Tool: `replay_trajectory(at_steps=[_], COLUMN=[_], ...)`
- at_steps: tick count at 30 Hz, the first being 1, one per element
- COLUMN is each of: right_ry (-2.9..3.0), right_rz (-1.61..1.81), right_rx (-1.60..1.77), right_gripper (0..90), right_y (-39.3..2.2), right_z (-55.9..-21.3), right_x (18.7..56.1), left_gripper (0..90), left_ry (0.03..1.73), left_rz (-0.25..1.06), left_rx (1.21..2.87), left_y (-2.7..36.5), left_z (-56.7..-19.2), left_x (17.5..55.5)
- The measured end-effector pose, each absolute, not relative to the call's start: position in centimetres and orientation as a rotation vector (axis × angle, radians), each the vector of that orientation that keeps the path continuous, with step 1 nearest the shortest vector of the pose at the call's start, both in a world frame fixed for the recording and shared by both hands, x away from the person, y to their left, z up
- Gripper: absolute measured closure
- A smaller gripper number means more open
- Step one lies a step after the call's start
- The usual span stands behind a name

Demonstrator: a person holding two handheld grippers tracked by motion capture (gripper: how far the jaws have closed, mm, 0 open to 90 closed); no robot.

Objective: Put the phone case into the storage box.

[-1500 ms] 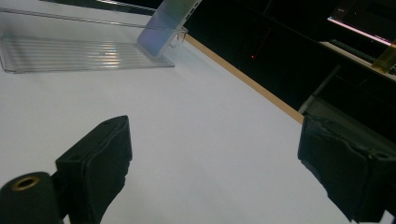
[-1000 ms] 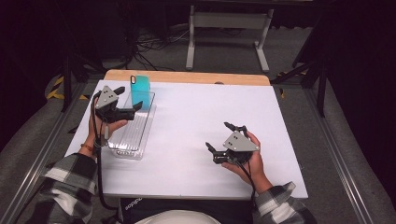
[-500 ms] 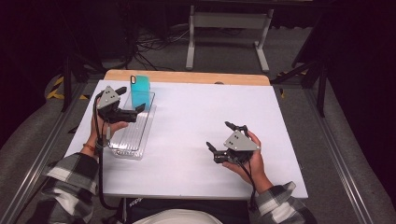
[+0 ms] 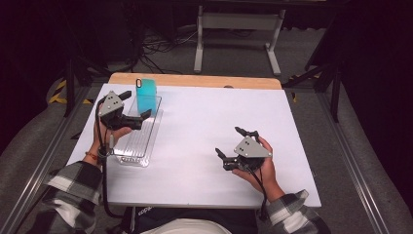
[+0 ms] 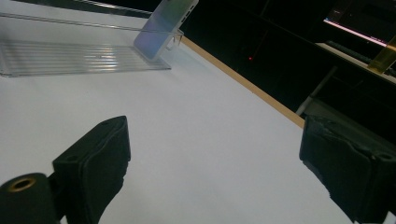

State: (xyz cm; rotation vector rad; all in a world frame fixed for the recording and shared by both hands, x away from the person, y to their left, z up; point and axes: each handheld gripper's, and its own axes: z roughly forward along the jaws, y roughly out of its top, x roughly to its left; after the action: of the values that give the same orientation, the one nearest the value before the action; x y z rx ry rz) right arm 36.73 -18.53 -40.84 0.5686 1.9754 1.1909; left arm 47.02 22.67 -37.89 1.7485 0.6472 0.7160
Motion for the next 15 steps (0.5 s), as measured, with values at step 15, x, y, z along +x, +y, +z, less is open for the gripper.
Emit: replay_trajectory(at_steps=[15], right_ry=[1.960], right_rz=[1.206], right_rx=[0.588], right_gripper=[5.6], right_y=[-18.7], right_z=[-40.8], right_x=[36.7], left_gripper=[2.2], left_ry=[0.599], left_rz=[0.726], left_rx=[1.732], left_y=[22.4], left_z=[-37.2], left_x=[45.1])
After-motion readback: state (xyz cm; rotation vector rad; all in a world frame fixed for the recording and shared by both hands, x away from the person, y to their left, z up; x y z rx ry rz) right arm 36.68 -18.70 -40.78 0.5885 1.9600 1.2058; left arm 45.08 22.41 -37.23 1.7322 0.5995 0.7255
